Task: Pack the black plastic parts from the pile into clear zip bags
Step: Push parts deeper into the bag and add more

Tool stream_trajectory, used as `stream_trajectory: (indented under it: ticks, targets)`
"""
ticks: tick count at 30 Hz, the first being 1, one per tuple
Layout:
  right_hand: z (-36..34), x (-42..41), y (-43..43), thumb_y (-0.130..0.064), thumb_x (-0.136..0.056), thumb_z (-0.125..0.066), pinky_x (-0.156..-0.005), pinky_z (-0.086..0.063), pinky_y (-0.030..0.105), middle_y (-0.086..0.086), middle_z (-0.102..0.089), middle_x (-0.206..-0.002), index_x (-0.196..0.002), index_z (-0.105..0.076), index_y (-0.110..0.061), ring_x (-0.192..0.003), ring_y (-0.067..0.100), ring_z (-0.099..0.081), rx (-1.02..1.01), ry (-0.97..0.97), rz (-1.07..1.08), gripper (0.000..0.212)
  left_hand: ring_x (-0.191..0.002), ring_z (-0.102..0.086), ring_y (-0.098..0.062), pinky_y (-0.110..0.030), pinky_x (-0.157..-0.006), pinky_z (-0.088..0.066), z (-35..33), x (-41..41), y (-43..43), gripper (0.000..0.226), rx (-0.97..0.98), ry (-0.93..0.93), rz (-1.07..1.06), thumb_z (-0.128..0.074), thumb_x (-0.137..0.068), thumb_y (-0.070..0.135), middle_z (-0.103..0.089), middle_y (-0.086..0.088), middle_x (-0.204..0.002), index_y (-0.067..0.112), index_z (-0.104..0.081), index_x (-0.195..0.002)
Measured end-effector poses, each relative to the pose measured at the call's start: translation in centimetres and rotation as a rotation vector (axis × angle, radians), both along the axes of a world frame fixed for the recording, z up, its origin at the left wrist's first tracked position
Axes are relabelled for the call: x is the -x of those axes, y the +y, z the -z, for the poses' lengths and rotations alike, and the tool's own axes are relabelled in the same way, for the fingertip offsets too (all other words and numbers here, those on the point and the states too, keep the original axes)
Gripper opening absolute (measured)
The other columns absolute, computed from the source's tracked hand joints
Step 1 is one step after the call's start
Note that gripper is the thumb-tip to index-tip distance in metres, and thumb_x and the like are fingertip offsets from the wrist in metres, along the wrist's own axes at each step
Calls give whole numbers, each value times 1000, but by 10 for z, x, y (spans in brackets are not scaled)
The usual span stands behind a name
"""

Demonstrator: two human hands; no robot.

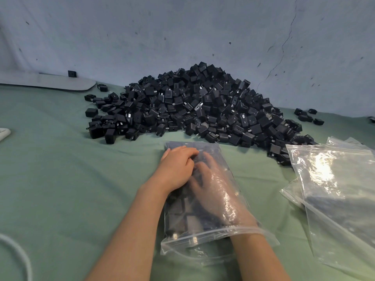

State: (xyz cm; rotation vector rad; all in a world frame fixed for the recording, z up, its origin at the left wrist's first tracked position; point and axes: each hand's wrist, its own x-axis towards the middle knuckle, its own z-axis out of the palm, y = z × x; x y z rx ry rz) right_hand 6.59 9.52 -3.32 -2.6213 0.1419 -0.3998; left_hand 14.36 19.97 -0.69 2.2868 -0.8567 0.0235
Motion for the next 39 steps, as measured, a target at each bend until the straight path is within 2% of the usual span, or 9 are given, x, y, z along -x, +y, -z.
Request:
stream_trajectory:
  ticks: [7, 13, 18, 22, 25, 31, 34, 37, 39]
  targets:
    - [-1, 1, 0, -31, -96, -49, -110, -33, 41, 0, -28, -154, -126, -55, -18, -137, 18, -36, 39, -38, -24, 34, -139, -28, -10, -37, -116, -14, 2, -2, 1, 45, -54, -33, 12, -38, -94, 11, -47, 12, -142, 27, -53, -134]
    - [-3, 2, 2, -31, -97, -48, -110, -33, 39, 0, -25, -155, -123, -57, -15, -137, 18, -36, 71, -40, -15, 32, -139, -28, -10, -42, -116, -18, 5, -3, 1, 46, -65, -41, 1, -39, -93, 14, -46, 13, -142, 29, -52, -134]
    - [-3, 7, 3, -36, -98, -46, -119, -18, 42, 12, -7, -160, -125, -53, -19, -147, 24, -14, 42, 39, 40, 33, -138, -27, -8, -45, -115, -17, 6, -3, 0, 45, -74, -46, -6, -39, -93, 15, -46, 16, -142, 31, -52, -133]
    - [-2, 6, 2, -35, -98, -47, -120, -16, 41, 10, -4, -161, -131, -49, -21, -148, 23, -8, 1, 47, 30, 36, -138, -29, -9, -43, -116, -18, 5, -3, 0, 44, -48, -36, -9, -40, -93, 14, -47, 14, -141, 29, -54, -132]
    - [-1, 5, 2, -34, -97, -49, -118, -21, 42, 7, -6, -160, -135, -46, -23, -147, 23, -12, -15, 29, 21, 40, -137, -32, -11, -41, -115, -21, 4, -2, 0, 44, 0, -22, -4, -40, -92, 11, -50, 10, -139, 26, -56, -130]
    - [-2, 5, 2, -28, -95, -51, -108, -36, 39, 5, -21, -155, -130, -52, -18, -135, 21, -39, -20, -9, 8, 37, -135, -36, -14, -44, -114, -23, 3, -1, 0, 44, 20, -30, 4, -40, -91, 7, -54, 7, -136, 24, -58, -128]
    - [-2, 4, 2, -28, -95, -50, -108, -37, 38, 4, -22, -155, -130, -53, -18, -135, 20, -39, -11, -19, 5, 37, -137, -33, -14, -43, -115, -21, 4, -2, 0, 45, 8, -21, 7, -40, -92, 8, -52, 8, -137, 25, -56, -130]
    - [-1, 4, 0, -29, -95, -49, -113, -31, 34, 3, -15, -158, -132, -50, -18, -141, 19, -29, 7, -16, 3, 38, -137, -30, -13, -43, -115, -19, 5, -2, 0, 46, -7, -24, 14, -40, -92, 10, -50, 11, -139, 27, -54, -132]
    - [-1, 3, 0, -29, -95, -50, -112, -33, 38, 2, -19, -157, -130, -52, -17, -141, 18, -29, 10, -36, -12, 37, -137, -29, -12, -44, -115, -18, 6, -2, -1, 46, -9, -26, 18, -39, -92, 10, -49, 13, -139, 28, -54, -132]
